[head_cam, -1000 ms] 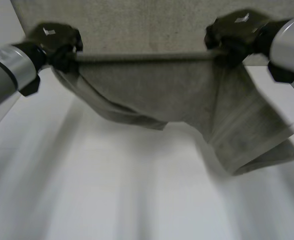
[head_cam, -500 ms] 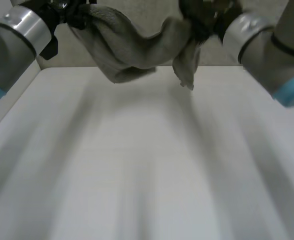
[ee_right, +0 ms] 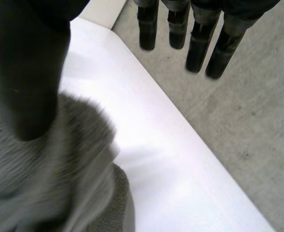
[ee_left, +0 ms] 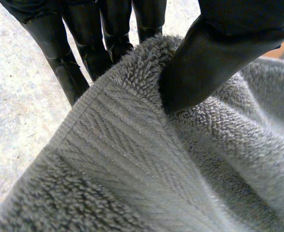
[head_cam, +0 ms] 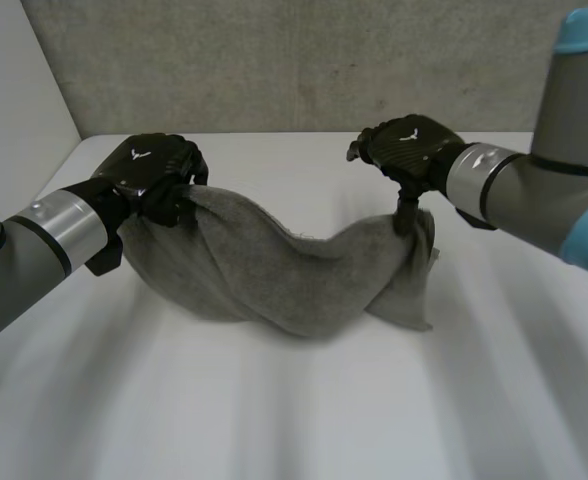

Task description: Fold the towel.

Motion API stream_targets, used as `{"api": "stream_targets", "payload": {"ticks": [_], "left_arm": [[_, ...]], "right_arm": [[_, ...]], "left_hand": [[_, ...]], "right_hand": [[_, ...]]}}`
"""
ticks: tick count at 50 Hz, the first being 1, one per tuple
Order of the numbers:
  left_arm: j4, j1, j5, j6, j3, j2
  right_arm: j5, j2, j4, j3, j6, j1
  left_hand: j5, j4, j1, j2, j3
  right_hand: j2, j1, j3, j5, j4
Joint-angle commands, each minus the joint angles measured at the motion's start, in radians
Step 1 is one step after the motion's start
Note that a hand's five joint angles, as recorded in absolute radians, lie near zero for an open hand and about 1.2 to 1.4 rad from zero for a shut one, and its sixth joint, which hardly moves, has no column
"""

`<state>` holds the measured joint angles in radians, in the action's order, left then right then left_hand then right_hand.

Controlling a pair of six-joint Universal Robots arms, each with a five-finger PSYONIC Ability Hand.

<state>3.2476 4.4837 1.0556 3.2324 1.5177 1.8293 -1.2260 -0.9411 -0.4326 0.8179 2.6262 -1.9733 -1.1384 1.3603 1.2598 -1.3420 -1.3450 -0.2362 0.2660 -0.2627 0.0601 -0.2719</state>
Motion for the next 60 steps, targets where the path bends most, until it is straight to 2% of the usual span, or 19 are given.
{"api": "stream_targets", "payload": {"ticks": [1,3,6,8,11,16,23,26,33,35,36,38,39,40,52,54,57,59,60], "left_arm": [[0.014,-0.001,0.006,-0.013,-0.004,0.012],[0.014,0.005,0.006,-0.017,-0.004,0.010],[0.015,0.011,0.004,-0.026,-0.008,0.013],[0.015,0.012,0.004,-0.026,-0.010,0.015],[0.015,0.020,0.004,-0.032,-0.011,0.018],[0.015,0.022,0.004,-0.052,-0.010,0.016],[0.014,0.046,0.004,-0.123,-0.008,-0.021],[0.015,0.052,0.003,-0.137,-0.005,-0.035],[0.015,0.068,0.000,-0.163,0.002,-0.082],[0.015,0.069,0.000,-0.164,-0.001,-0.096],[0.014,0.069,0.000,-0.169,-0.008,-0.107],[0.014,0.068,0.000,-0.180,-0.011,-0.119],[0.014,0.066,0.000,-0.196,-0.013,-0.134],[0.014,0.066,0.000,-0.197,-0.013,-0.134],[0.017,0.074,-0.011,-0.350,-0.027,-0.297],[0.015,0.078,-0.011,-0.358,-0.046,-0.320],[0.009,0.094,-0.008,-0.365,-0.099,-0.358],[0.006,0.098,-0.008,-0.372,-0.125,-0.374],[0.006,0.103,-0.008,-0.382,-0.149,-0.390]], "right_arm": [[-0.081,0.015,0.023,0.106,0.045,-0.033],[-0.087,-0.068,0.076,0.248,0.075,-0.026],[-0.087,-0.119,0.117,0.328,0.095,-0.021],[-0.084,-0.207,0.193,0.487,0.120,-0.019],[-0.084,-0.272,0.276,0.614,0.132,-0.019],[-0.090,-0.318,0.366,0.740,0.155,-0.029],[-0.089,-0.317,0.403,0.785,0.233,-0.033],[-0.095,-0.301,0.439,0.791,0.259,-0.039],[-0.098,-0.306,0.468,0.764,0.276,-0.044],[-0.102,-0.317,0.466,0.719,0.284,-0.048],[-0.102,-0.317,0.466,0.719,0.284,-0.048],[-0.099,-0.347,0.465,0.676,0.317,-0.074],[-0.099,-0.347,0.465,0.676,0.318,-0.075],[-0.090,-0.357,0.465,0.660,0.337,-0.081],[-0.063,-0.395,0.371,0.518,0.396,-0.087],[-0.055,-0.474,0.327,0.405,0.397,-0.084],[-0.053,-0.505,0.302,0.334,0.400,-0.082],[-0.056,-0.521,0.246,0.168,0.419,-0.078],[-0.056,-0.521,0.245,0.167,0.419,-0.078]], "left_hand": [[-0.083,0.036,0.136,-0.054,-0.051],[-0.083,0.036,0.136,-0.054,-0.051],[-0.083,0.036,0.136,-0.054,-0.051],[-0.083,0.036,0.136,-0.054,-0.051],[-0.083,0.036,0.136,-0.054,-0.051],[-0.083,0.036,0.136,-0.054,-0.051],[-0.083,0.036,0.136,-0.054,-0.051],[-0.083,0.036,0.136,-0.054,-0.051],[-0.083,0.036,0.136,-0.054,-0.051],[-0.083,0.036,0.136,-0.054,-0.051],[-0.083,0.036,0.136,-0.054,-0.051],[-0.083,0.036,0.136,-0.054,-0.051],[-0.083,0.036,0.136,-0.054,-0.051],[-0.083,0.036,0.136,-0.054,-0.051],[-0.083,0.036,0.136,-0.054,-0.051],[-0.083,0.036,0.136,-0.054,-0.051],[-0.083,0.036,0.136,-0.054,-0.051],[-0.083,0.036,0.136,-0.054,-0.051],[-0.083,0.036,0.136,-0.054,-0.051]], "right_hand": [[0.062,-0.091,0.088,-0.060,0.097],[0.062,-0.091,0.088,-0.060,0.097],[0.062,-0.091,0.088,-0.060,0.097],[0.062,-0.091,0.088,-0.060,0.097],[0.062,-0.091,0.088,-0.060,0.097],[0.062,-0.091,0.088,-0.060,0.097],[0.062,-0.091,0.088,-0.060,0.097],[-0.048,0.018,-0.021,0.049,-0.012],[-0.260,0.230,-0.233,0.261,-0.224],[-0.546,0.516,-0.519,0.547,-0.510],[-0.548,0.518,-0.521,0.549,-0.512],[-1.021,0.991,-0.994,1.022,-0.985],[-1.023,0.993,-0.997,1.025,-0.987],[-1.159,1.129,-1.132,1.160,-1.123],[-1.160,1.130,-1.134,1.162,-1.124],[-1.160,1.130,-1.134,1.162,-1.124],[-1.160,1.130,-1.134,1.162,-1.124],[-1.160,1.130,-1.134,1.162,-1.124],[-1.160,1.130,-1.134,1.162,-1.124]]}}
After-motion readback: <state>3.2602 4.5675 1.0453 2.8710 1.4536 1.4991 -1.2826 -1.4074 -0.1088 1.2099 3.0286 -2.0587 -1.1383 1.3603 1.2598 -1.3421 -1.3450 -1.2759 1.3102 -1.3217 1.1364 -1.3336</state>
